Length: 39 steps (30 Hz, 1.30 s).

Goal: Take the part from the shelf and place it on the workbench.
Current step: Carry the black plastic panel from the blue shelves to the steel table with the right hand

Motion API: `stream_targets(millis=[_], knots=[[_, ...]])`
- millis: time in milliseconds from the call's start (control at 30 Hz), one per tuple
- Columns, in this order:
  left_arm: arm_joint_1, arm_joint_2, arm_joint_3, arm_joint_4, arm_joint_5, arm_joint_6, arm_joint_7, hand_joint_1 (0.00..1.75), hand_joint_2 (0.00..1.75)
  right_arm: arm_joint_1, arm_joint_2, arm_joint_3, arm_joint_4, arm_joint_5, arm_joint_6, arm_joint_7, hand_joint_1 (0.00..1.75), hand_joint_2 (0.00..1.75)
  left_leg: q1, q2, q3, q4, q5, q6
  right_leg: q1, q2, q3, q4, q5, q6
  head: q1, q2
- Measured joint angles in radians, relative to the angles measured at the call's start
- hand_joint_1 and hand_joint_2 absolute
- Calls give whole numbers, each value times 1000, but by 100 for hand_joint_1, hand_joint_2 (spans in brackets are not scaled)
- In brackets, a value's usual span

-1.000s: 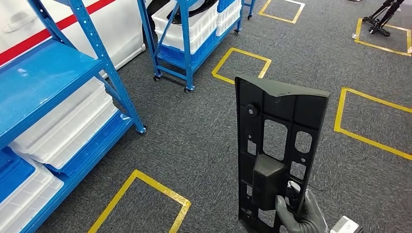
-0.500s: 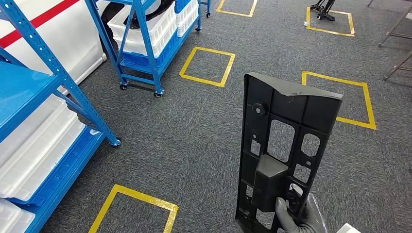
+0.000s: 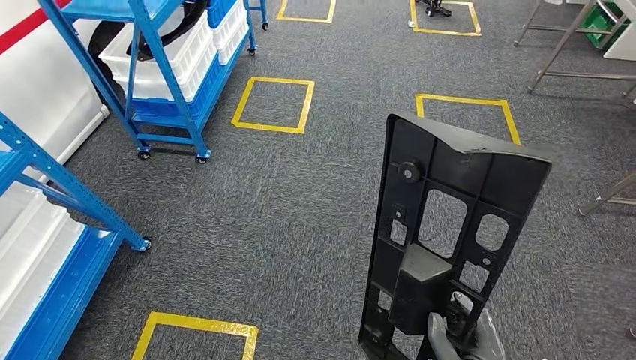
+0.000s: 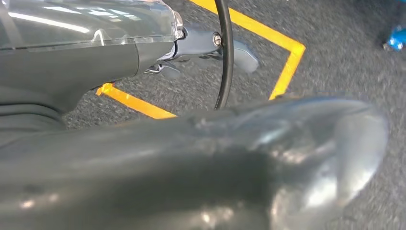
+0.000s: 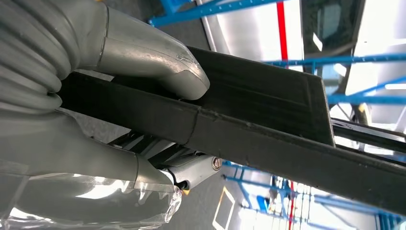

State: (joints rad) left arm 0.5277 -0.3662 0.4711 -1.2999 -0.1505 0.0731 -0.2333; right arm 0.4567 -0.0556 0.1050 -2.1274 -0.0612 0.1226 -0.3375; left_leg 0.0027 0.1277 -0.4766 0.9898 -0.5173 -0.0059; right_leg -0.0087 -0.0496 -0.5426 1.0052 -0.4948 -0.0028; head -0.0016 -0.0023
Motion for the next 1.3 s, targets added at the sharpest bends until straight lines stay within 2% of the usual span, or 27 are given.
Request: stream_targets(millis=[67, 133, 167, 200, 233, 267, 300, 333, 367, 433, 467, 500, 567, 633, 700, 733, 767, 800, 867, 933, 1000, 1067, 1133, 1200, 1233, 1267, 1300], knots=[[-1, 0, -1, -1, -9, -7, -4, 0, 0, 1, 0, 1, -4, 2, -1, -2, 175, 175, 4, -47, -17, 46, -36, -10, -5, 23, 0, -7, 8, -14, 0, 0], [1, 0, 0, -2, -20, -11, -4, 0, 0, 2, 1, 1, -6, 2, -2, -3, 175, 175, 8, -106, -75, 172, -105, -15, -5, 48, -2, -9, 11, -22, -1, 0], [2, 0, 0, -2, -25, -12, -1, 0, 0, 2, 1, 2, -6, 2, -3, -3, 175, 175, 9, -117, -108, 242, -132, -16, -3, 63, -3, -9, 12, -23, -1, 0], [4, 0, 0, -1, -31, -11, 4, 0, 0, 3, 1, 2, -6, 2, -2, -4, 175, 175, 9, -120, -133, 289, -141, -17, -2, 78, -3, -8, 11, -23, -1, 0], [4, 0, 0, -1, -36, -10, 9, 0, 0, 3, 2, 2, -6, 2, -2, -5, 175, 175, 9, -121, -140, 297, -128, -16, -1, 93, -2, -7, 11, -23, -1, 0], [5, 0, 0, -1, -39, -7, 16, 0, 0, 4, 2, 2, -6, 1, -1, -5, 175, 175, 9, -124, -130, 265, -96, -15, -1, 109, 0, -5, 10, -23, -1, 0], [6, 0, 0, -1, -41, -3, 22, 0, 0, 4, 3, 2, -6, 1, 0, -6, 175, 175, 10, -136, -104, 200, -53, -12, -1, 125, 1, -3, 9, -22, -1, 0], [7, 0, 0, -1, -42, 2, 28, 0, 0, 4, 4, 2, -6, 0, 1, -6, 175, 175, 11, -162, -77, 130, -18, -9, 0, 140, 2, 0, 7, -20, -1, 0], [9, 0, 0, -1, -42, 6, 34, 0, 0, 4, 4, 2, -7, 0, 2, -7, 175, 175, 12, -186, -54, 71, 4, -6, 0, 154, -1, 4, 6, -16, -1, 0], [13, 0, -1, -1, -45, 16, 50, 0, 0, 6, 7, 2, -9, 1, 4, -8, 175, 175, 11, -211, -37, 22, 11, 0, -2, 179, -11, 9, 7, -4, 0, 0], [14, 0, -1, -1, -47, 21, 60, 0, 0, 10, 9, 1, -12, 2, 5, -8, 175, 175, 10, -202, -35, 17, 12, 4, -4, 192, -16, 8, 10, 4, 0, 0], [15, 0, -3, -1, -50, 27, 73, 0, 0, 14, 12, -1, -15, 4, 5, -9, 175, 175, 10, -189, -33, 14, 15, 11, -6, 191, -19, 10, 11, 10, 0, 0], [20, 0, -7, -1, -55, 39, 103, 0, 0, 21, 16, -4, -20, 7, 5, -9, 175, 175, 12, -161, -28, 1, 24, 26, -4, 139, -38, 43, -13, 17, 1, 0], [31, 0, -14, -1, -58, 53, 134, 0, 0, 23, 20, -6, -23, 9, 5, -10, 175, 175, 11, -131, -27, -6, 26, 36, -4, 73, -88, 146, -75, 21, 2, 0], [41, 0, -23, -1, -60, 67, 160, 0, 0, 27, 24, -9, -24, 10, 5, -9, 175, 175, 8, -98, -30, -5, 24, 37, -7, 58, -143, 256, -120, 27, 3, 0], [43, 0, -27, -1, -62, 71, 168, 0, 0, 29, 26, -12, -25, 10, 5, -9, 175, 175, 7, -83, -31, -5, 22, 36, -9, 55, -150, 272, -117, 30, 3, 0], [44, 0, -29, -1, -64, 73, 172, 0, 0, 31, 27, -15, -25, 10, 6, -8, 175, 175, 7, -68, -31, -4, 20, 34, -10, 50, -137, 250, -97, 31, 3, 0], [44, 0, -31, -1, -66, 73, 173, 0, 0, 32, 28, -17, -25, 10, 8, -7, 175, 175, 7, -55, -29, -3, 17, 32, -11, 39, -104, 192, -65, 32, 3, 0], [44, 0, -34, -1, -70, 71, 167, 0, 0, 31, 28, -21, -25, 9, 15, -7, 175, 175, 4, -34, -21, 0, 9, 23, -8, -3, -28, 59, -19, 26, 3, 0], [43, 0, -34, -1, -72, 69, 159, 0, 0, 30, 29, -22, -25, 8, 21, -7, 175, 175, 0, -17, -11, 1, 3, 12, -3, -20, 3, 4, -8, 17, 2, 0], [40, 0, -34, -1, -76, 65, 151, 0, 0, 32, 30, -24, -26, 6, 23, -8, 175, 175, 2, -3, -2, 0, -2, 0, -2, 3, 2, 2, -5, 7, 2, 0], [37, 0, -33, -1, -80, 58, 144, 0, 0, 32, 31, -28, -28, 5, 26, -8, 175, 175, 7, -40, -8, 29, -27, -11, -6, 24, 1, -4, 2, -7, 1, 0], [38, 0, -29, -1, -81, 54, 140, 0, 0, 31, 35, -31, -30, 3, 31, -8, 175, 175, 11, -100, -55, 135, -91, -16, -7, 45, 0, -8, 6, -17, 1, 0], [40, 0, -26, -1, -78, 54, 140, 0, 0, 30, 39, -32, -31, 0, 35, -8, 175, 175, 11, -118, -117, 266, -145, -18, -4, 71, -2, -6, 6, -20, 1, 0], [41, 0, -26, -1, -76, 54, 140, 0, 0, 31, 41, -33, -31, -1, 37, -9, 175, 175, 11, -120, -133, 295, -144, -18, -3, 85, -2, -5, 6, -20, 1, 0], [41, 0, -27, -1, -74, 54, 140, 0, 0, 32, 42, -33, -31, -3, 38, -9, 175, 175, 11, -121, -131, 283, -123, -17, -2, 100, -1, -4, 5, -20, 1, 0], [41, 0, -27, -1, -71, 54, 140, 0, 0, 32, 43, -34, -31, -5, 38, -9, 175, 175, 12, -127, -112, 234, -86, -15, -3, 115, 1, -2, 5, -19, 1, 0]])
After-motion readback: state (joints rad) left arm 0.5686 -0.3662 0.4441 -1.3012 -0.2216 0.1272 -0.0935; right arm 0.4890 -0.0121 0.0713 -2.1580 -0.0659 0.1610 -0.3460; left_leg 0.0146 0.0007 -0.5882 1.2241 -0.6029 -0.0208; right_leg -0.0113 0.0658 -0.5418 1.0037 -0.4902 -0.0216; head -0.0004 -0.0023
